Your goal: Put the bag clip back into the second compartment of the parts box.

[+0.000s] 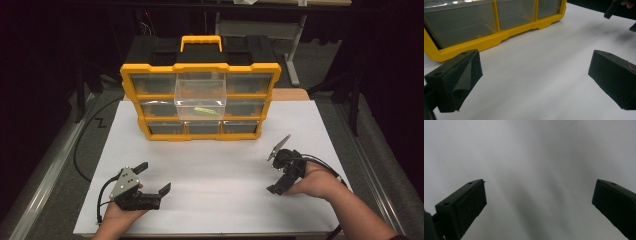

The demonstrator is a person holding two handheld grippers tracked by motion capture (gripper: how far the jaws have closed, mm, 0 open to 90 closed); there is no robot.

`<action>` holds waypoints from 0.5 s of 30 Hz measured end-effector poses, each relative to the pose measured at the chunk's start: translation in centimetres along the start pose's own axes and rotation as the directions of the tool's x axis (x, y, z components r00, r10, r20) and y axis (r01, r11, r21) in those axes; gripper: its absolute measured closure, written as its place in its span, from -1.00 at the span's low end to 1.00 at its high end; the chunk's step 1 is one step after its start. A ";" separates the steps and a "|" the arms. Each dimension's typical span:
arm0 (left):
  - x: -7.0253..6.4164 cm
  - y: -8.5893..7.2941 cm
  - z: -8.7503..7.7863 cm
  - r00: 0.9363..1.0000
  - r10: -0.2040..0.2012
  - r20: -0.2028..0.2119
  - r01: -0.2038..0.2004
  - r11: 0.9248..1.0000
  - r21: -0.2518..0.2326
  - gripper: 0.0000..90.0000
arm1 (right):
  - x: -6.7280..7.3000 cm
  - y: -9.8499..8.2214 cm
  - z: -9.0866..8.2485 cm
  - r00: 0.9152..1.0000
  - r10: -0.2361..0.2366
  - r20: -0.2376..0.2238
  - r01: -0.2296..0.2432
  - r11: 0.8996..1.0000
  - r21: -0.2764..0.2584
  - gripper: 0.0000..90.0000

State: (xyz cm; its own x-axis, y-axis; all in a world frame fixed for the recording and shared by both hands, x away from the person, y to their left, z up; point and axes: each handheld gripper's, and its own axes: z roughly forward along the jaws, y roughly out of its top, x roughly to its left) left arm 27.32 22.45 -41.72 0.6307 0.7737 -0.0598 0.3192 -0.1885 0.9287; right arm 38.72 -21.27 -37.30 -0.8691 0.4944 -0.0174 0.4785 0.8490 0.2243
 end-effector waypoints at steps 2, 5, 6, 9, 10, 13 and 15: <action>0.0 0.0 0.0 1.000 0.000 -0.003 0.000 1.000 0.003 -0.99 | 0.0 -0.3 0.9 1.000 0.008 0.002 -0.008 1.000 -0.006 -1.00; 0.1 0.0 0.0 1.000 -0.001 -0.007 0.001 1.000 0.002 -0.99 | -0.2 -1.1 1.7 0.999 0.048 0.003 -0.048 0.996 -0.073 -1.00; 0.1 0.0 0.0 1.000 -0.001 -0.009 0.001 1.000 0.004 -0.99 | -0.2 -1.1 1.7 0.999 0.048 0.003 -0.048 0.996 -0.073 -1.00; 0.1 0.0 0.0 1.000 0.000 -0.012 0.000 1.000 0.006 -0.99 | -0.2 -1.6 1.8 0.997 0.075 0.005 -0.073 0.986 -0.153 -1.00; 0.1 0.0 0.0 1.000 -0.001 -0.012 0.001 1.000 0.006 -0.99 | -0.2 -1.8 1.8 0.997 0.083 0.008 -0.080 0.979 -0.189 -1.00; 0.2 0.0 0.1 1.000 -0.008 -0.015 0.008 1.000 0.011 -0.99 | -0.2 -2.5 1.7 0.993 0.117 0.010 -0.108 0.944 -0.312 -1.00; 0.3 0.0 0.1 1.000 -0.013 -0.016 0.013 1.000 0.009 -0.99 | -0.1 -3.2 1.7 0.988 0.154 -0.002 -0.142 0.906 -0.399 -1.00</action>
State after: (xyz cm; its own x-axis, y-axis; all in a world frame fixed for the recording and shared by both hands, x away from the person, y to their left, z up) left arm 27.53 22.62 -41.80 0.6151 0.7857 -0.0656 0.3337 -0.1840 0.9246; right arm 37.55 -23.72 -39.67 -0.7853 0.6188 0.0196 0.5068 0.6244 0.5943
